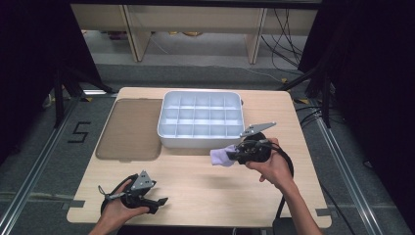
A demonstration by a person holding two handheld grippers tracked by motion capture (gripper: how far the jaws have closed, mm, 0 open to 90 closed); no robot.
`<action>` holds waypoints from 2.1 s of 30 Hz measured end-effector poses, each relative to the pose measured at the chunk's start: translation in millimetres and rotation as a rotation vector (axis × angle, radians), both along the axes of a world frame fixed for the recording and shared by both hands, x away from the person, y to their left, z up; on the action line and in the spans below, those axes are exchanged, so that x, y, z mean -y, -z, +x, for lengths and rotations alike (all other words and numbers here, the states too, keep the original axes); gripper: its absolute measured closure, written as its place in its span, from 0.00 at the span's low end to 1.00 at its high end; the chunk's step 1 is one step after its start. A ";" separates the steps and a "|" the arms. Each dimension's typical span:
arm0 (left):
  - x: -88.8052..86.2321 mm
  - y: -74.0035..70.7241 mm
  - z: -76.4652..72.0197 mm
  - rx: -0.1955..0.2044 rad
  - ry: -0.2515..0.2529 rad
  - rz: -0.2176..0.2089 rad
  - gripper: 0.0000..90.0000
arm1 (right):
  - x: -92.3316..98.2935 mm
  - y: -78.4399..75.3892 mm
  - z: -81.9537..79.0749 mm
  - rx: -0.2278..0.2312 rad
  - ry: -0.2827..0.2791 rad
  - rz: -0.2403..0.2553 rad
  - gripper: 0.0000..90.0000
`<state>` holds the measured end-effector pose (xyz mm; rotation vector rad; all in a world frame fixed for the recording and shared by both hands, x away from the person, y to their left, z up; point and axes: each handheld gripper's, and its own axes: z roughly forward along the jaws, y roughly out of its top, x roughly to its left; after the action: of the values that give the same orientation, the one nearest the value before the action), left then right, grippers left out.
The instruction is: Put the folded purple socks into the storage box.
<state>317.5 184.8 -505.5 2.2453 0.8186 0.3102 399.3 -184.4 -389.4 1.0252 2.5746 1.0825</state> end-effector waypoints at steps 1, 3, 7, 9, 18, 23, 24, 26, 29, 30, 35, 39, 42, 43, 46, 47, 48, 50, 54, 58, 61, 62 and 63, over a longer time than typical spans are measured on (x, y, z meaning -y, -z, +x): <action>0.3 -0.3 -0.1 0.000 0.001 -0.005 0.29 | 0.0 0.0 0.0 0.000 0.000 0.000 0.76; 1.0 -0.2 -0.8 -0.005 -0.006 -0.005 0.29 | 1.3 -3.7 2.5 0.003 -0.007 -0.001 0.76; 1.4 -0.7 -1.1 -0.002 0.014 0.002 0.29 | 4.0 -8.7 5.3 0.012 0.018 -0.012 0.76; 0.9 -0.9 -0.6 -0.001 0.021 0.008 0.29 | 6.3 -10.6 8.8 0.026 0.010 -0.029 0.76; 0.9 -0.7 -1.0 -0.003 0.014 -0.009 0.28 | 12.4 -25.1 21.8 0.036 0.062 -0.053 0.76; 0.4 -0.9 0.6 -0.002 0.005 -0.003 0.25 | 13.5 -31.8 25.3 0.014 0.094 -0.059 0.76; 0.3 -0.7 0.1 -0.001 -0.006 -0.002 0.25 | 14.0 -32.7 27.2 0.027 0.096 -0.065 0.76; -0.2 -1.4 0.3 0.003 -0.002 0.005 0.25 | 15.4 -37.6 33.0 0.037 0.098 -0.079 0.76; 0.4 -1.6 0.1 0.003 -0.005 0.000 0.25 | 14.6 -39.7 36.5 0.040 0.116 -0.081 0.76; 0.4 -1.5 -0.2 0.000 0.006 -0.003 0.25 | 15.1 -41.8 38.5 0.034 0.118 -0.086 0.76; 0.3 -0.8 0.2 0.001 -0.006 0.002 0.25 | 16.7 -43.8 52.0 0.036 0.139 -0.114 0.76; -0.2 -2.0 0.4 0.002 0.003 -0.001 0.25 | 17.2 -42.6 62.6 0.034 0.153 -0.128 0.76; 0.2 -1.0 -0.1 0.000 -0.006 -0.006 0.25 | 17.3 -41.5 67.8 0.025 0.166 -0.132 0.76; -0.2 -1.2 0.2 0.001 -0.007 0.004 0.25 | 17.5 -40.6 70.5 0.034 0.161 -0.134 0.76; -0.1 -1.1 0.3 0.000 -0.004 0.007 0.25 | 17.0 -40.3 74.5 0.036 0.167 -0.146 0.76; 0.4 -0.7 0.0 0.001 -0.007 0.002 0.25 | 15.1 -39.3 75.4 0.029 0.178 -0.138 0.76; 0.4 -0.9 0.1 0.000 -0.006 0.002 0.25 | 15.2 -40.7 76.7 0.017 0.186 -0.155 0.76; 0.2 -1.3 0.4 -0.001 -0.008 0.000 0.25 | 12.6 -41.0 78.4 -0.005 0.198 -0.157 0.76; -0.3 -1.4 0.4 0.000 -0.006 0.005 0.26 | 9.9 -37.9 86.5 -0.002 0.194 -0.179 0.76; -0.1 -1.0 0.2 -0.002 -0.003 0.005 0.26 | 6.8 -31.4 93.8 -0.014 0.217 -0.203 0.76; -0.1 -1.4 0.6 -0.001 -0.005 0.006 0.26 | 5.2 -26.3 100.4 -0.011 0.222 -0.218 0.76; -0.1 -1.3 0.5 -0.002 -0.004 0.006 0.26 | 4.3 -24.9 101.9 -0.022 0.228 -0.222 0.76; 0.0 -1.1 0.3 -0.003 -0.003 0.005 0.26 | 3.8 -23.4 103.7 -0.016 0.226 -0.230 0.76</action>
<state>317.8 184.8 -504.3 2.2498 0.8237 0.3112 503.0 -188.2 -366.1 1.2299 2.4478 0.7073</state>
